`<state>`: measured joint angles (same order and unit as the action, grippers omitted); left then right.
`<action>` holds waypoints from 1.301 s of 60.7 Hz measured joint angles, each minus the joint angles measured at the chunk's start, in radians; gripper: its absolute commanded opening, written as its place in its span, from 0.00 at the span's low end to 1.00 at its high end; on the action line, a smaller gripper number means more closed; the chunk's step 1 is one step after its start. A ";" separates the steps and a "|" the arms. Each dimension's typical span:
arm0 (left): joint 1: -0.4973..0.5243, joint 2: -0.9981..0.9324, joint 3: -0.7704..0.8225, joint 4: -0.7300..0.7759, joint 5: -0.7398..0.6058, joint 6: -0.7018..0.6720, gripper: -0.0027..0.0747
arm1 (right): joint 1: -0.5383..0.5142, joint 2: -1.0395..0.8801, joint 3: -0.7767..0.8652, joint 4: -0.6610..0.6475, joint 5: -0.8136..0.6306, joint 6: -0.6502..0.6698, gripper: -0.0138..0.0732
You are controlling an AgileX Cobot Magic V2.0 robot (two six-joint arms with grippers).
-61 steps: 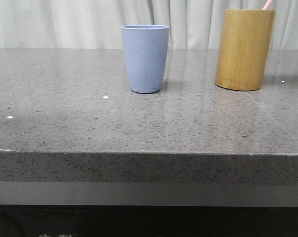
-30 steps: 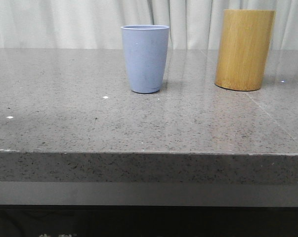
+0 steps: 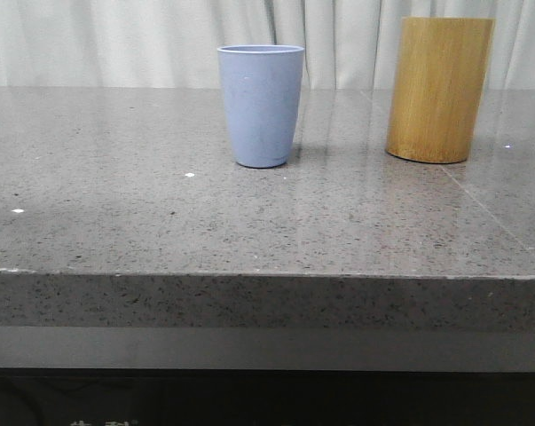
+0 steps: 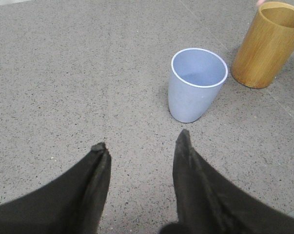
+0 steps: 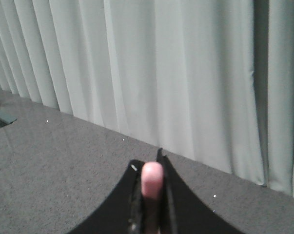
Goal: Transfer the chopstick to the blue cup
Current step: 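Carry the pink chopstick over the blue cup with the right gripper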
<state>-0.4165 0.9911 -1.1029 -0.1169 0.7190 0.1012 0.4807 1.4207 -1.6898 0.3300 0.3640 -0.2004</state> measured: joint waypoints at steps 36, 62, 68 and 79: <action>0.000 0.000 0.000 0.033 0.000 0.000 0.44 | 0.013 0.318 0.000 -0.030 -0.014 -0.007 0.09; 0.000 0.000 0.000 0.037 -0.002 0.000 0.44 | -0.007 0.320 0.000 -0.033 0.072 -0.007 0.54; 0.000 0.000 0.000 0.037 -0.002 0.000 0.44 | -0.026 0.273 -0.002 -0.036 0.147 -0.007 0.53; 0.000 0.000 0.000 0.037 -0.002 0.000 0.44 | -0.066 0.132 -0.021 -0.048 0.375 -0.007 0.53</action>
<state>-0.4165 0.9911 -1.1029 -0.0803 0.7169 0.1012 0.4151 1.5532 -1.7104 0.2820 0.7385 -0.2073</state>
